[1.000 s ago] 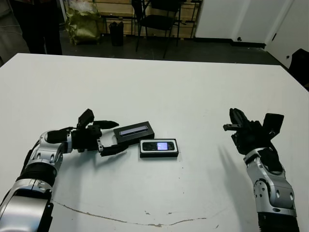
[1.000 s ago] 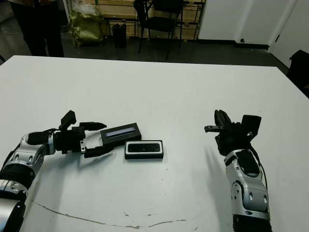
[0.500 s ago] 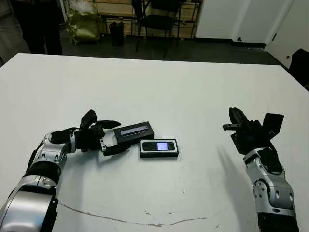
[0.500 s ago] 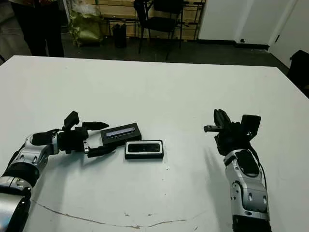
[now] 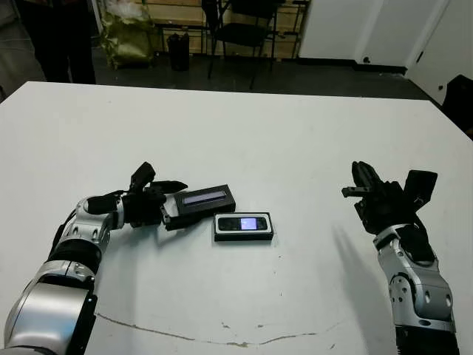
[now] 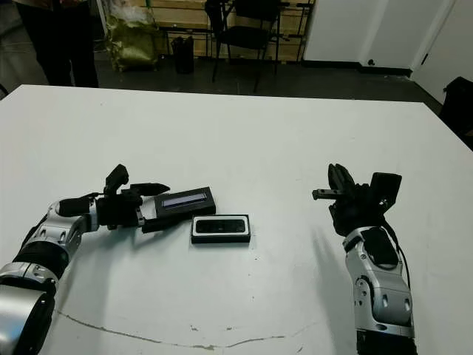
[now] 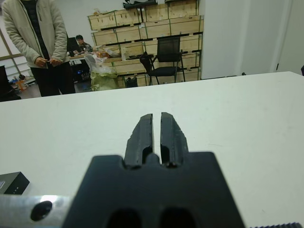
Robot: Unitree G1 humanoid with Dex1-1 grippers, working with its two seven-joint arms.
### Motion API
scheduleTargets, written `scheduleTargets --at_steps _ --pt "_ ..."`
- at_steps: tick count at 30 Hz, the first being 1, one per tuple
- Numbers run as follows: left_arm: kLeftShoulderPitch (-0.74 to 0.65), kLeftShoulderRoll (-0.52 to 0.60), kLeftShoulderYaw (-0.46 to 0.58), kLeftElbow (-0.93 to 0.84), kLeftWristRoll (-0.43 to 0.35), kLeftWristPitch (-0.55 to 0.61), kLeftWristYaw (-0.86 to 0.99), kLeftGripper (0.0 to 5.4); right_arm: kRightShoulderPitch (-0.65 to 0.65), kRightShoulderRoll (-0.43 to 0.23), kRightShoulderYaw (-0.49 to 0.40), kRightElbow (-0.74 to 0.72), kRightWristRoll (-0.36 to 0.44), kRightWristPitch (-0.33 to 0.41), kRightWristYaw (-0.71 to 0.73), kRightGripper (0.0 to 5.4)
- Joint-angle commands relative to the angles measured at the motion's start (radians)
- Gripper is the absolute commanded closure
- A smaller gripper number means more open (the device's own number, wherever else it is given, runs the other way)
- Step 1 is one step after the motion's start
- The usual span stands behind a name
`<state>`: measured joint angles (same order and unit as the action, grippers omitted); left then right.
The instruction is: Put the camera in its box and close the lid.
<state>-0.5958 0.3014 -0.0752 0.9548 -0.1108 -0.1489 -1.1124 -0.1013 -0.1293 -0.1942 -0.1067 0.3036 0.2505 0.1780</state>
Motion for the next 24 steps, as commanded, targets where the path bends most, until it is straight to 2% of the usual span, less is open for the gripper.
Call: scheduleTargets --at_steps 1,5,7,10,13,15,20,24 --pt "0.039 0.001 -0.018 -0.026 0.031 0.019 0.036 1.6 0.01 -0.003 -0.004 0.007 0.006 0.006 0.004 5.4" --pt "0.049 -0.001 -0.017 -0.036 0.022 0.003 0.035 2.57 0.003 -0.007 -0.01 0.045 0.0 -0.003 0.005 5.4" --pt "0.049 0.0 -0.017 -0.035 0.02 -0.002 0.033 2.8 0.001 -0.005 -0.014 0.067 0.0 -0.026 0.013 5.4" --pt "0.044 0.003 -0.02 -0.035 0.02 0.021 0.028 2.83 0.001 -0.005 -0.012 0.075 -0.005 -0.041 0.013 5.4" --pt "0.04 0.01 -0.026 -0.041 0.022 0.049 0.018 2.83 0.008 0.005 0.0 0.008 -0.008 0.014 -0.028 5.4" --pt "0.036 0.014 -0.026 -0.041 0.017 0.061 0.002 2.83 0.012 0.003 0.005 -0.012 -0.006 0.024 -0.03 5.4" --pt "0.039 0.023 -0.009 -0.065 0.003 0.054 0.003 2.83 0.004 0.002 -0.012 0.063 0.017 -0.038 0.018 5.4" --pt "0.034 0.044 0.024 -0.1 -0.03 0.048 -0.011 2.83 0.008 0.006 -0.007 0.061 0.012 -0.035 0.008 5.4"
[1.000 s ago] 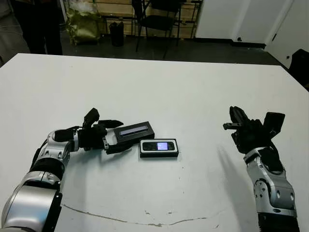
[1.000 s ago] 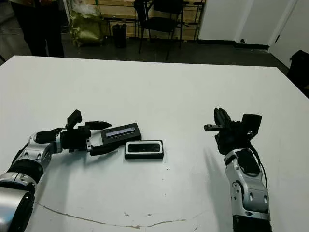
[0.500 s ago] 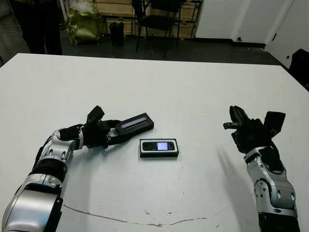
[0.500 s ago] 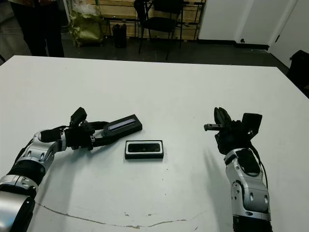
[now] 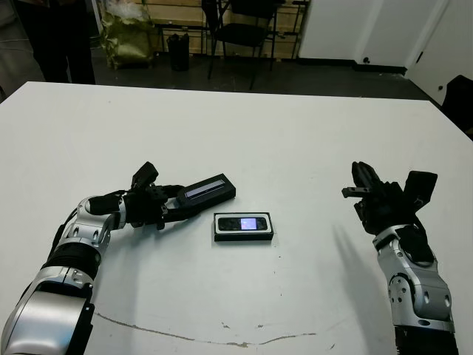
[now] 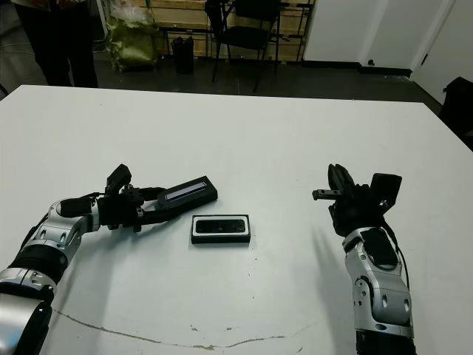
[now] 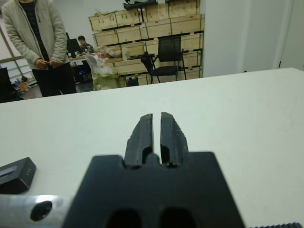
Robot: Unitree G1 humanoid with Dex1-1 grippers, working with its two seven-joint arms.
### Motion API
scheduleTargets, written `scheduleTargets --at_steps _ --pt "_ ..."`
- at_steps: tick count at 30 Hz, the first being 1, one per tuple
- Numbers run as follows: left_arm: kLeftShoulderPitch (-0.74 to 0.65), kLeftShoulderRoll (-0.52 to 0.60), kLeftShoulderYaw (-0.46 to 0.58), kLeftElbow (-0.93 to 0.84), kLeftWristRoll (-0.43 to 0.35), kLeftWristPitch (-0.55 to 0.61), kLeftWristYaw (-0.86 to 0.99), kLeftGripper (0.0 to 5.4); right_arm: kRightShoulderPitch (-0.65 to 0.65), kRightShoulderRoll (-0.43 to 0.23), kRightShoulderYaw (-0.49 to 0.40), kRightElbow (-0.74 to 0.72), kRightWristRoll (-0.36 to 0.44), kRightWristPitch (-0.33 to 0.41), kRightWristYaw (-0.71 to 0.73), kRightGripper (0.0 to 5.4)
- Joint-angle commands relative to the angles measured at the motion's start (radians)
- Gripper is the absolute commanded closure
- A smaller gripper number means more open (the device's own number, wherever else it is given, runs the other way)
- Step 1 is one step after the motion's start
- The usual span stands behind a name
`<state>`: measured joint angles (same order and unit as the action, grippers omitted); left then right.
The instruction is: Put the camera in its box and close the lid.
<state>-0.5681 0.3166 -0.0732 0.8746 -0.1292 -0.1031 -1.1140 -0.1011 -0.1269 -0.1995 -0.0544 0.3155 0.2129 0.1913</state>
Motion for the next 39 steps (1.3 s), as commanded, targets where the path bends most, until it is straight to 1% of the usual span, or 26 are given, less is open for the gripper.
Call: scheduleTargets --at_steps 1,5,7,9,11,13,16,23,26,27,29,32,34,38,39 --pt "0.004 0.037 0.034 -0.03 -0.024 0.009 -0.017 2.83 0.009 0.005 -0.001 0.007 0.001 0.003 -0.006 5.4" --pt "-0.013 0.078 0.067 -0.092 -0.079 0.083 -0.079 2.83 0.013 0.008 0.003 0.022 -0.001 -0.027 0.01 5.4" --pt "-0.031 0.109 0.065 -0.147 -0.097 0.144 -0.121 2.83 0.015 0.008 0.006 0.03 -0.001 -0.04 0.019 5.4" --pt "-0.056 0.136 0.057 -0.202 -0.117 0.229 -0.172 2.83 0.019 0.01 0.018 0.01 -0.008 -0.026 0.012 5.4" --pt "-0.068 0.149 0.048 -0.249 -0.136 0.29 -0.212 2.83 0.023 0.011 0.031 -0.013 -0.015 -0.011 0.002 5.4" --pt "-0.073 0.154 0.03 -0.293 -0.139 0.328 -0.232 2.83 0.027 0.012 0.04 -0.017 -0.021 -0.015 0.001 5.4" --pt "-0.086 0.152 0.003 -0.309 -0.139 0.362 -0.265 2.83 0.031 0.012 0.048 -0.017 -0.031 -0.012 -0.004 5.4" --pt "-0.133 0.125 -0.076 -0.267 -0.105 0.352 -0.311 2.83 0.04 0.02 0.055 -0.042 -0.025 0.02 -0.031 5.4" --pt "-0.148 0.102 -0.1 -0.239 -0.096 0.364 -0.317 2.83 0.037 0.026 0.046 -0.033 -0.004 0.036 -0.03 5.4" --pt "-0.148 0.091 -0.104 -0.225 -0.098 0.36 -0.323 2.83 0.035 0.028 0.04 -0.016 0.006 0.025 -0.019 5.4" --pt "-0.142 0.073 -0.111 -0.21 -0.096 0.326 -0.327 2.83 0.035 0.036 0.037 -0.017 0.011 0.03 -0.026 5.4" --pt "-0.122 0.058 -0.119 -0.221 -0.083 0.279 -0.306 2.83 0.045 0.038 0.041 -0.036 -0.001 0.031 -0.038 5.4" --pt "-0.113 0.05 -0.125 -0.227 -0.078 0.28 -0.295 2.83 0.047 0.037 0.038 -0.026 0.0 0.02 -0.031 5.4" --pt "-0.083 0.024 -0.126 -0.216 -0.069 0.218 -0.283 2.83 0.041 0.041 0.02 0.0 0.029 0.022 -0.014 5.4" --pt "-0.077 0.019 -0.127 -0.213 -0.066 0.209 -0.28 2.83 0.039 0.039 0.019 -0.008 0.032 0.038 -0.02 5.4"
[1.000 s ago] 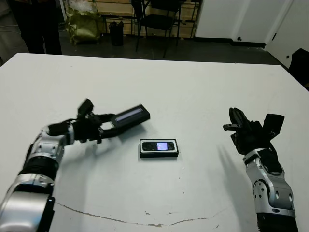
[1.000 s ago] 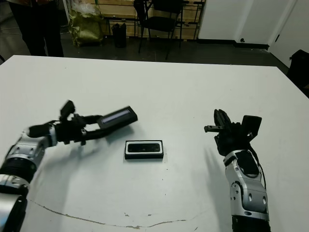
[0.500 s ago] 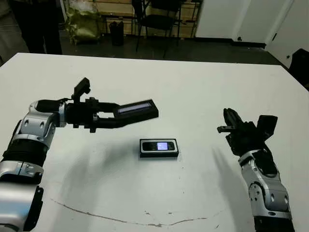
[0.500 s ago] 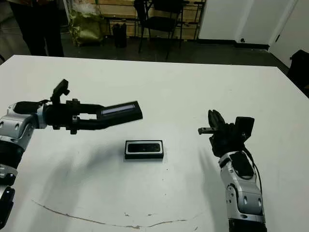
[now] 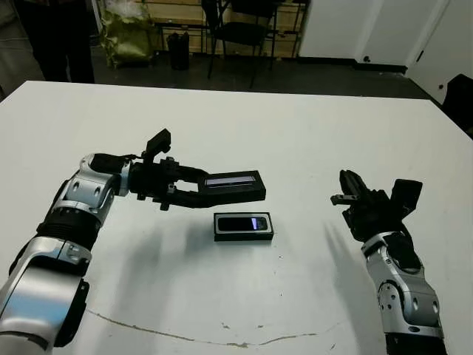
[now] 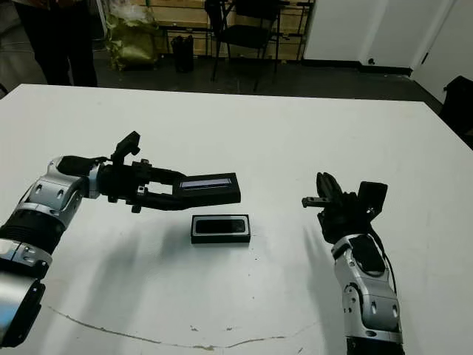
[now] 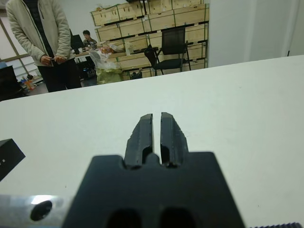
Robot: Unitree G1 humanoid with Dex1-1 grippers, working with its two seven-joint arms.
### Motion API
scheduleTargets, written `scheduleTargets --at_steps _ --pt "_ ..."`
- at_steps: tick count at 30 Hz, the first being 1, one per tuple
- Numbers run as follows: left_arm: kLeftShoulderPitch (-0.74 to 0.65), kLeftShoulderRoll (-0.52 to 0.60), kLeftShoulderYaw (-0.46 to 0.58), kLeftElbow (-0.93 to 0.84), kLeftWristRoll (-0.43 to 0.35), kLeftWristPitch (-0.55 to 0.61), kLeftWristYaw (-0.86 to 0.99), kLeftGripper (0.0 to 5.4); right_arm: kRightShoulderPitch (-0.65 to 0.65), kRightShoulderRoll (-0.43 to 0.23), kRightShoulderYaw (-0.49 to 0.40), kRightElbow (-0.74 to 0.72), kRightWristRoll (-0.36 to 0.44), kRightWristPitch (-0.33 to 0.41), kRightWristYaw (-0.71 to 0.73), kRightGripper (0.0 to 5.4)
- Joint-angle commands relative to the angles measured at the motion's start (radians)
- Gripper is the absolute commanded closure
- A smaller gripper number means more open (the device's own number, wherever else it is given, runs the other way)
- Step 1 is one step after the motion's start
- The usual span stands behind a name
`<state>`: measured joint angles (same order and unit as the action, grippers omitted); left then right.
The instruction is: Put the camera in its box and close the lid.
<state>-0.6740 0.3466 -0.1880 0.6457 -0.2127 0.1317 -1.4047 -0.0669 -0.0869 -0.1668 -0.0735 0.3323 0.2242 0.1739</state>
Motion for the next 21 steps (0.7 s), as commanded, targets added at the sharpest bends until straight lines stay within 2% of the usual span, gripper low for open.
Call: scheduleTargets --at_steps 1,4,9,14,21 --pt "0.034 -0.014 -0.013 0.017 0.021 -0.03 0.015 2.83 0.005 -0.003 -0.014 0.006 0.016 0.034 -0.006 5.4" --pt "0.048 -0.023 -0.013 0.02 0.025 -0.04 0.024 2.83 0.004 -0.008 -0.014 0.004 0.011 0.036 -0.004 5.4" --pt "0.069 -0.015 -0.027 -0.005 0.052 -0.039 0.05 2.83 -0.005 -0.004 -0.026 0.046 0.026 -0.007 0.031 5.4" --pt "0.081 -0.005 -0.033 -0.011 0.064 -0.087 0.041 2.83 0.002 -0.003 -0.009 0.011 -0.008 0.01 -0.01 5.4" --pt "0.071 0.016 -0.063 -0.023 0.087 -0.076 0.025 2.83 -0.002 -0.005 -0.016 0.039 0.006 -0.023 0.024 5.4"
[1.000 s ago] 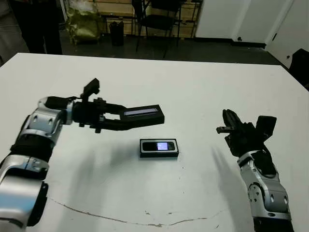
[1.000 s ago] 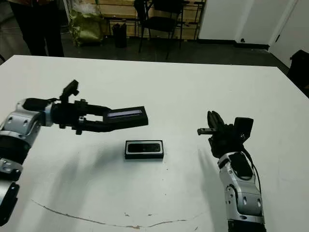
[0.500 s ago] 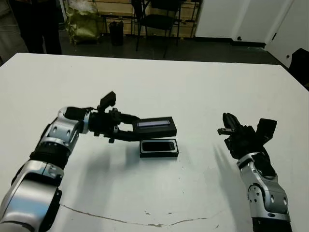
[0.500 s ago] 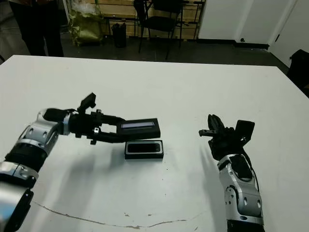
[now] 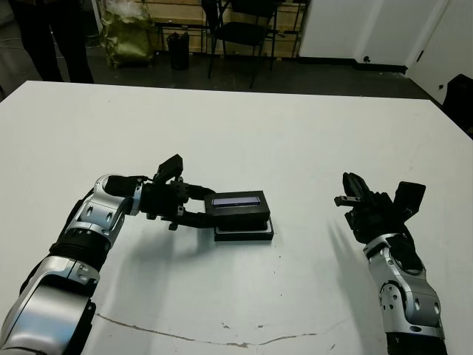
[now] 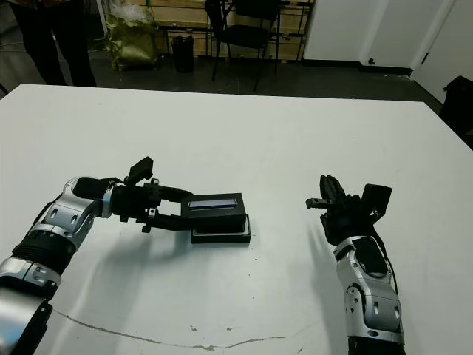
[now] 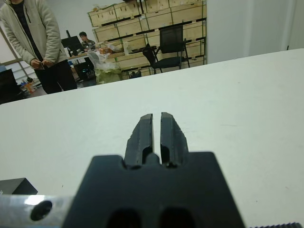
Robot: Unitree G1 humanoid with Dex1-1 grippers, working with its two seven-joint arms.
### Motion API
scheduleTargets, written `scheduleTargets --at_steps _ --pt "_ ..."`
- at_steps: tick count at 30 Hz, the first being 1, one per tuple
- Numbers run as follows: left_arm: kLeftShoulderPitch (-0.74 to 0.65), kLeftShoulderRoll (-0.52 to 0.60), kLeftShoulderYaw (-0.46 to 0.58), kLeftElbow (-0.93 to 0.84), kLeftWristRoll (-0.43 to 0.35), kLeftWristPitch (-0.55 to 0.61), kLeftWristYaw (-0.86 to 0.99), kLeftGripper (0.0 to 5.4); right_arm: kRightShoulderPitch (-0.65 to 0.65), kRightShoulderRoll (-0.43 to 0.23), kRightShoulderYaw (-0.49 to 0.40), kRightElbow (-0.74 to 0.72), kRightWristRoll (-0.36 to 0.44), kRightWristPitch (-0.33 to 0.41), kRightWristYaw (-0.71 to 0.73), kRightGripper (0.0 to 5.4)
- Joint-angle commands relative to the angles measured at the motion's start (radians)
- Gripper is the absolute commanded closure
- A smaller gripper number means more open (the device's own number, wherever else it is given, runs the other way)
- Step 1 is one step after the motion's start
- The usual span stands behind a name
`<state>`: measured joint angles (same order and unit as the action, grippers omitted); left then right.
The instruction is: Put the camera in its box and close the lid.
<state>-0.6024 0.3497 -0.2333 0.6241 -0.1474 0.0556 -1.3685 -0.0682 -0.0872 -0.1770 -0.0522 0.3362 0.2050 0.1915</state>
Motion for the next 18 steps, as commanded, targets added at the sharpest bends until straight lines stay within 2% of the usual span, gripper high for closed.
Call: scheduleTargets --at_steps 1,9,13,16,18 --pt "-0.002 0.015 -0.019 0.001 0.023 -0.009 -0.014 2.83 -0.001 -0.004 -0.007 0.018 0.006 -0.002 0.008 5.4" --pt "-0.038 0.019 -0.025 0.06 0.006 0.027 -0.09 2.83 0.001 -0.002 -0.006 0.012 0.001 0.004 -0.003 5.4" --pt "-0.036 0.017 -0.029 0.066 0.015 -0.019 -0.102 2.83 0.001 -0.002 -0.004 0.005 0.0 0.015 -0.012 5.4" --pt "-0.04 0.011 -0.037 0.074 0.024 -0.044 -0.104 2.83 0.005 -0.001 0.0 0.007 -0.013 -0.006 -0.013 5.4" --pt "-0.044 0.006 -0.042 0.079 0.027 -0.039 -0.101 2.83 0.01 0.0 0.007 -0.024 -0.021 0.019 -0.032 5.4"
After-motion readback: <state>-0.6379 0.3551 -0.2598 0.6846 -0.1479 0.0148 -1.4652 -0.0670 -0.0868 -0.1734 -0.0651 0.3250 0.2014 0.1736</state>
